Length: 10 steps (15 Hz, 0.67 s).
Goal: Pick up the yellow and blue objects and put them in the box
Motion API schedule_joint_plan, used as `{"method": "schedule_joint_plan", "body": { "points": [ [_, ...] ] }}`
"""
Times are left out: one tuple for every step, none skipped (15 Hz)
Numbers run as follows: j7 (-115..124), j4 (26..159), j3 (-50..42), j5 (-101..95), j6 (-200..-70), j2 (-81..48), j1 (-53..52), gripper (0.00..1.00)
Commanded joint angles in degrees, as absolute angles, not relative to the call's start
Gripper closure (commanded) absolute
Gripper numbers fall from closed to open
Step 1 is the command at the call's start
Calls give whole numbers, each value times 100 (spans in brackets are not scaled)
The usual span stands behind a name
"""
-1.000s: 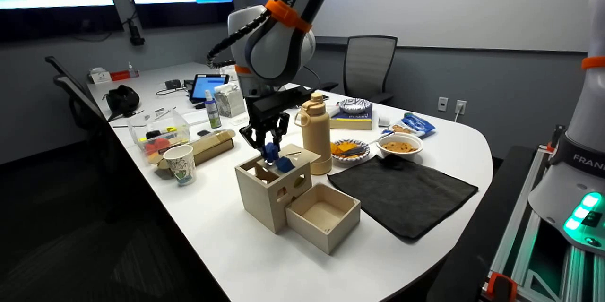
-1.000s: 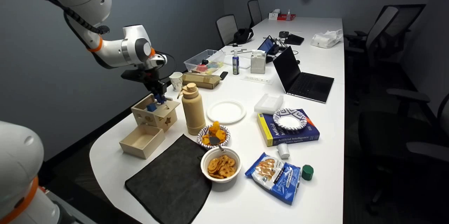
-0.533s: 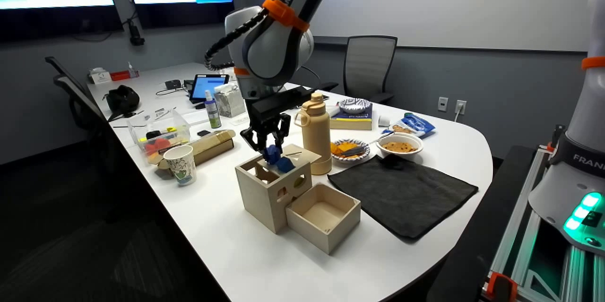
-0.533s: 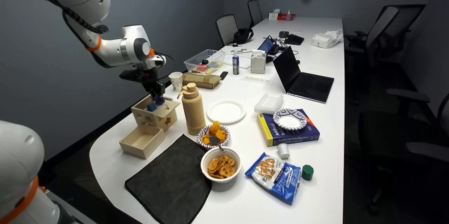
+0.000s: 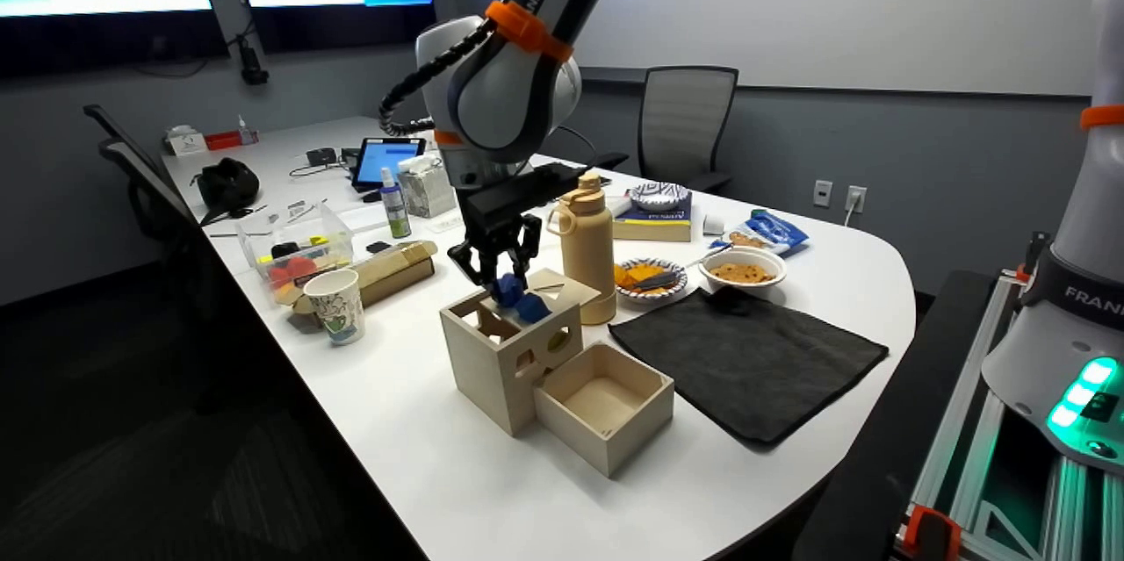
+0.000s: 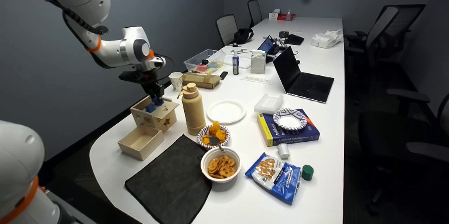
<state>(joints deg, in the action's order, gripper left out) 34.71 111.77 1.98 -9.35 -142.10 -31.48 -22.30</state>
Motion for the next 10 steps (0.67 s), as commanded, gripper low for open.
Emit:
{"method": "schedule_joint_plan", "body": {
  "points": [
    [3537,11029,194,-814,-14165,-3233,-2269,33],
    [3543,11032,193,-807,-14179,-3231,-2269,26],
    [3545,11031,194,-800,-14185,-3230,-2269,19],
    [3555,11032,188,-801,-14188,-3227,-2273,10],
    [3564,11031,183,-806,-14193,-3223,-2278,4],
    [3569,11027,182,-808,-14192,-3217,-2281,0],
    [3572,11024,180,-809,-14189,-3210,-2282,0],
    [3569,11014,182,-807,-14185,-3211,-2279,0],
    [3573,11001,182,-804,-14171,-3211,-2281,0],
    [3575,10993,183,-801,-14168,-3213,-2280,0]
  ]
}}
